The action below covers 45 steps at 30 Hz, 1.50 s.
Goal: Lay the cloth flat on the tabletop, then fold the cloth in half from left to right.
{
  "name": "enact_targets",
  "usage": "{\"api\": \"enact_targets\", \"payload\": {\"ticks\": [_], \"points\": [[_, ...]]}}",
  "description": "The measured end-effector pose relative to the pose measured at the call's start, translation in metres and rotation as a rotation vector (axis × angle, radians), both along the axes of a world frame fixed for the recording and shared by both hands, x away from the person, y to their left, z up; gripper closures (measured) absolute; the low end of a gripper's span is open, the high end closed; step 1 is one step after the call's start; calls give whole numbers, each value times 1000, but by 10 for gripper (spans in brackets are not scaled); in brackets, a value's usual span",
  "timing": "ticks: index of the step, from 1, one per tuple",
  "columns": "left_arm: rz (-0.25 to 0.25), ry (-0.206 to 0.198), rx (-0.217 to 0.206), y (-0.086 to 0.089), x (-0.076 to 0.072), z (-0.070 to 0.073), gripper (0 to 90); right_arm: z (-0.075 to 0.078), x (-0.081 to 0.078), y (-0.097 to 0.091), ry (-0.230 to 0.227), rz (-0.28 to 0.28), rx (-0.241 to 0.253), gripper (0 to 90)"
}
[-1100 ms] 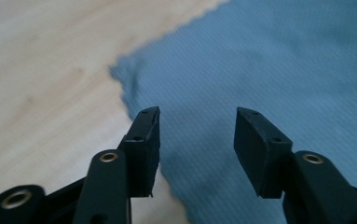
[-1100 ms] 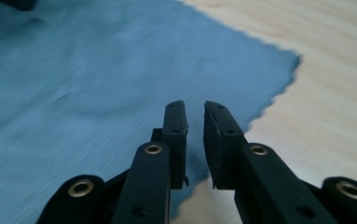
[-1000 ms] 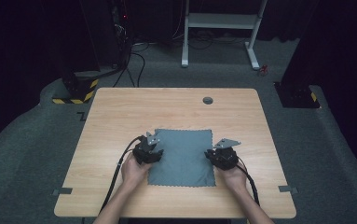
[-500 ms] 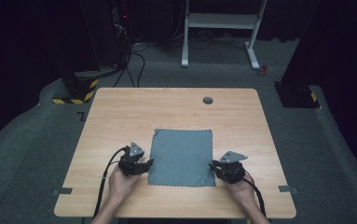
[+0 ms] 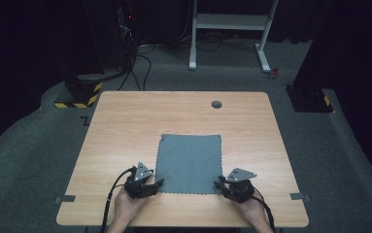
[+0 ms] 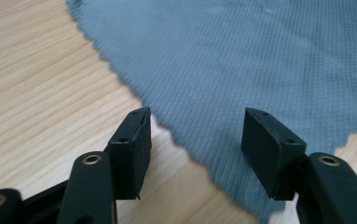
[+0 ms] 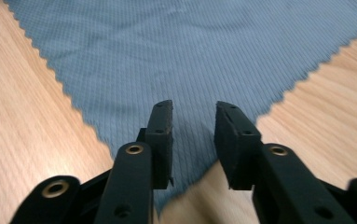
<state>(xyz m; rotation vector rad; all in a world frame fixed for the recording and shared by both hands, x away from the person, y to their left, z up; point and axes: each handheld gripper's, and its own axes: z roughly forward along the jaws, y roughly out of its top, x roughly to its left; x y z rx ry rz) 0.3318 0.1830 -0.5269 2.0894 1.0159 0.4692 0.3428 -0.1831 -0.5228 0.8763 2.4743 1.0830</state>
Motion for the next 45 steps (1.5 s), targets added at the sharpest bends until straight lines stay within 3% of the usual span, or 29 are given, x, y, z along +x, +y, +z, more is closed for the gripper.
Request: {"api": "enact_targets", "payload": {"ticks": [7, 25, 28, 31, 33, 37, 41, 43, 45], "points": [[20, 1, 5, 2, -1, 0, 352, 0, -4, -11, 20, -24, 13, 595], [22, 9, -3, 2, 0, 0, 340, 0, -3, -13, 40, -61, 33, 543], [13, 21, -26, 3, 1, 0, 310, 0, -3, -14, 50, -55, 43, 546], [6, 49, -75, 6, 2, 0, 302, 3, 0, -14, 84, -65, 65, 553], [10, 54, -85, 7, 4, 0, 321, 5, 0, -10, 65, -68, 77, 553], [12, 63, -72, 6, 12, 5, 336, 11, -4, 1, 51, -73, 118, 552], [18, 61, -93, 7, 27, 13, 354, 11, -9, 20, 51, -25, 102, 547], [22, 64, -77, 8, 37, 17, 363, 11, -12, 28, 51, -2, 101, 547], [41, 92, -68, 10, 49, 21, 388, 10, -13, 39, 48, 22, 103, 548]]}}
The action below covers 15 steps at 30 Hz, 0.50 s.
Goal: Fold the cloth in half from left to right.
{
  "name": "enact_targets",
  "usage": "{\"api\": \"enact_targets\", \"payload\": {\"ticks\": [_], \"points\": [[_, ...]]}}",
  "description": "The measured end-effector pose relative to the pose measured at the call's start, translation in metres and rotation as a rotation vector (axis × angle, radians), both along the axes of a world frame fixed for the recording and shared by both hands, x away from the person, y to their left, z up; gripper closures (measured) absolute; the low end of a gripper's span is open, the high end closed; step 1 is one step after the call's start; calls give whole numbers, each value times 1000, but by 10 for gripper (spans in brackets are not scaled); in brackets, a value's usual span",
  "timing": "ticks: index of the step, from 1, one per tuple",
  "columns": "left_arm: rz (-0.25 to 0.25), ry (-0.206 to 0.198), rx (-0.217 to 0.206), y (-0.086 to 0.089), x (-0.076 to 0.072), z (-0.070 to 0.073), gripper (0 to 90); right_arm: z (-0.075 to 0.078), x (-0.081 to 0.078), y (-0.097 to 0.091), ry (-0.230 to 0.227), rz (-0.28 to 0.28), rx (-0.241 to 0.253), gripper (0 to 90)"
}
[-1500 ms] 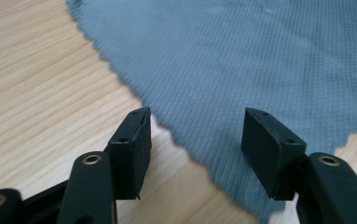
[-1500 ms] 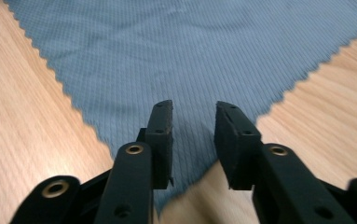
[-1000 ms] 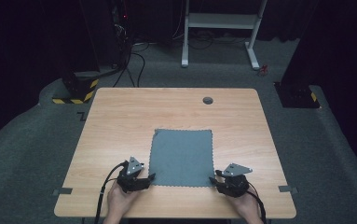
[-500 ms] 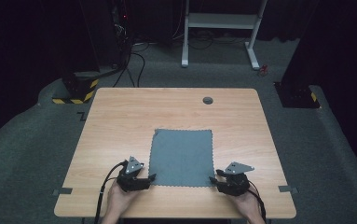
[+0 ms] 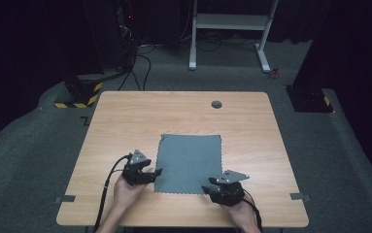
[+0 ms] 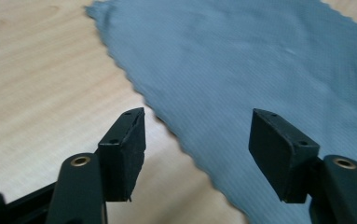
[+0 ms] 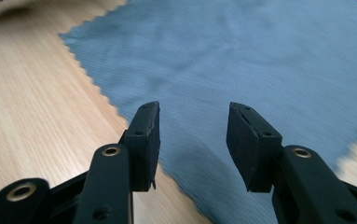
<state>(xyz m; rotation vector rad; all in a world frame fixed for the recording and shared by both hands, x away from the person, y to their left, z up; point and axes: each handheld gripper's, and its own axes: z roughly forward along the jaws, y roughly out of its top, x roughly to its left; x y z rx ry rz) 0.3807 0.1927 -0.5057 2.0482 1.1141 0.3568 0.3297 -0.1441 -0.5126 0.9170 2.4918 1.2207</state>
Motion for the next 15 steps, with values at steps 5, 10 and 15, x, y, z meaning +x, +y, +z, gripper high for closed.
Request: {"api": "enact_targets", "payload": {"ticks": [5, 10, 15], "points": [[53, -10, 4, 2, 30, 7, 391, 0, 5, 27, 2, 54, -10, 575], [107, -12, 16, -2, 60, 10, 402, 2, 11, 53, -4, 112, -36, 684], [110, 15, 53, -11, 80, 7, 421, 2, 11, 77, -10, 168, -21, 718]]}}
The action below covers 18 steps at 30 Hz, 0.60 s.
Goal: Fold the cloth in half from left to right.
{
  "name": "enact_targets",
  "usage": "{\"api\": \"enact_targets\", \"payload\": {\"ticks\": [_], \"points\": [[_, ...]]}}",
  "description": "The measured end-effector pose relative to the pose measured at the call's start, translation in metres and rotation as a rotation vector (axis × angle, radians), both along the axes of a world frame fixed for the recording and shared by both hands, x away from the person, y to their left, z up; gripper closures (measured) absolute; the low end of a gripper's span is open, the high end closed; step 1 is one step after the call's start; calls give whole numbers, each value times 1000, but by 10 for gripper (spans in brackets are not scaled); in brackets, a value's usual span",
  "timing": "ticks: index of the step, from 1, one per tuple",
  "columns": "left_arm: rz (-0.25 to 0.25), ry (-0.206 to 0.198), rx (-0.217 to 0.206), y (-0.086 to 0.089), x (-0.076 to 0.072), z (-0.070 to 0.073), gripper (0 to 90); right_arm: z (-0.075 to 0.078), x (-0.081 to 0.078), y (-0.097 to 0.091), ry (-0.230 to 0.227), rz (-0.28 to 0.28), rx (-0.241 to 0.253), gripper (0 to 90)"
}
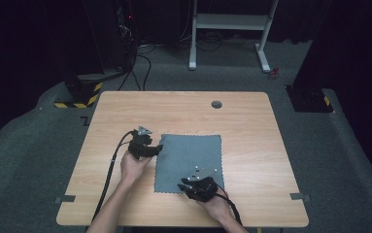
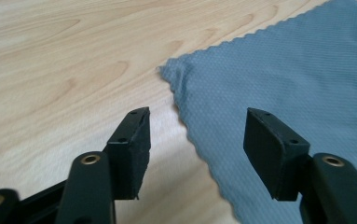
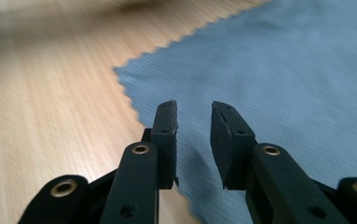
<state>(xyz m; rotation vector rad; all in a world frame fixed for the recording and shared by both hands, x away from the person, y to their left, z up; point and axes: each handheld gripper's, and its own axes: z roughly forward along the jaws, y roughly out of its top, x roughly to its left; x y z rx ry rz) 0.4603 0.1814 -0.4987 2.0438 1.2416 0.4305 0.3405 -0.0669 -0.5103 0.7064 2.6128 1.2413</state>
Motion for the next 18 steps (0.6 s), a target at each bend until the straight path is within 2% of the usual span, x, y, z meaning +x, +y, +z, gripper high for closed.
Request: {"api": "enact_targets", "payload": {"ticks": [4, 7, 9, 11, 15, 18], "points": [[24, 15, 12, -8, 17, -4, 426, -1, -4, 23, -12, 50, -15, 718], [46, 31, 23, -11, 27, -7, 428, -1, -7, 43, -25, 88, -29, 710], [58, 42, 52, -13, 32, -10, 429, -2, -9, 53, -31, 104, -29, 700], [68, 46, 49, -15, 35, -13, 435, -2, -10, 62, -49, 123, -36, 687], [88, 39, 44, -16, 41, -15, 443, -8, -11, 72, -38, 125, -52, 640], [97, 34, 83, -18, 46, -14, 451, -10, -11, 76, -35, 124, -70, 628]]}}
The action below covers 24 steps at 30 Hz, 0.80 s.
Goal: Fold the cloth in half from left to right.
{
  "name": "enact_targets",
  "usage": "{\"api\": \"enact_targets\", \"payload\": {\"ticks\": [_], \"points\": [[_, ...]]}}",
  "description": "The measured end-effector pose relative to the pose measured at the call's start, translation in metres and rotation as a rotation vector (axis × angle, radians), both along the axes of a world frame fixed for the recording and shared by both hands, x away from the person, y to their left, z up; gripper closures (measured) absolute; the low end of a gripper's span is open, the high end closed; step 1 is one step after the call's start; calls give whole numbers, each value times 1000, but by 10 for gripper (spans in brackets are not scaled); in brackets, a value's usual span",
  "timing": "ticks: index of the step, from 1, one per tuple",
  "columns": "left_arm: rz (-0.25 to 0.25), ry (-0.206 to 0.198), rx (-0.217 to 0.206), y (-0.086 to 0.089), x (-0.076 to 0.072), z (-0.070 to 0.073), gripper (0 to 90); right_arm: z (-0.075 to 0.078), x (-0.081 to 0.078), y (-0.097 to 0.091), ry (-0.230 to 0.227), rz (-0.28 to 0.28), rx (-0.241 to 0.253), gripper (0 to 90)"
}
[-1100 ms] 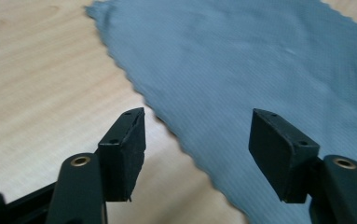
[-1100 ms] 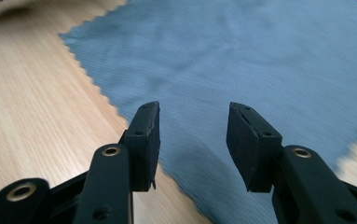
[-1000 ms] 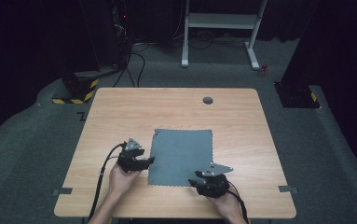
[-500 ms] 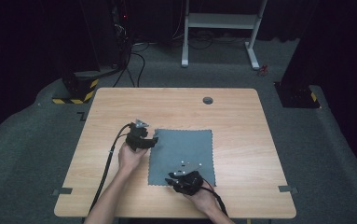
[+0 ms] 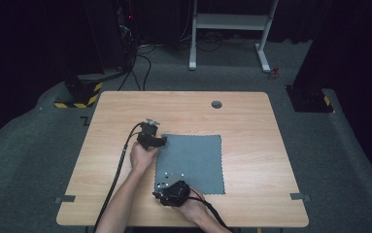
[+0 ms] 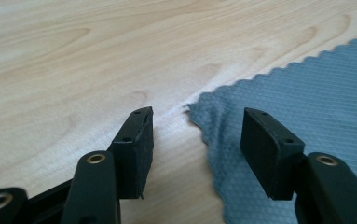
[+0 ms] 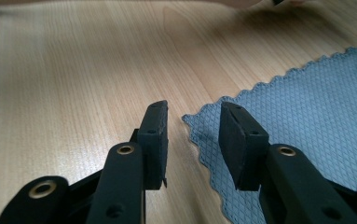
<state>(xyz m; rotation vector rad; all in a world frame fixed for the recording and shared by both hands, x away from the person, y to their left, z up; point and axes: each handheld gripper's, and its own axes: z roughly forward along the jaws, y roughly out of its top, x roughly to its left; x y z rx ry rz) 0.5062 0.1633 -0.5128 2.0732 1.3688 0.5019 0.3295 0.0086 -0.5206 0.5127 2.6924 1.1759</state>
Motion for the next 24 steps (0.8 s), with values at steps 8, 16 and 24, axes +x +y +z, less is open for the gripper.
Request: {"api": "enact_targets", "payload": {"ticks": [8, 16, 24], "points": [[6, -9, -5, 1, 7, 0, 540, -2, -3, 7, -31, 10, -31, 679], [-9, 1, -1, 0, 10, 1, 631, -2, -3, 6, -41, -3, -34, 768], [-28, 15, -18, -5, 13, 2, 787, -2, -3, 7, -72, -25, -51, 870]]}}
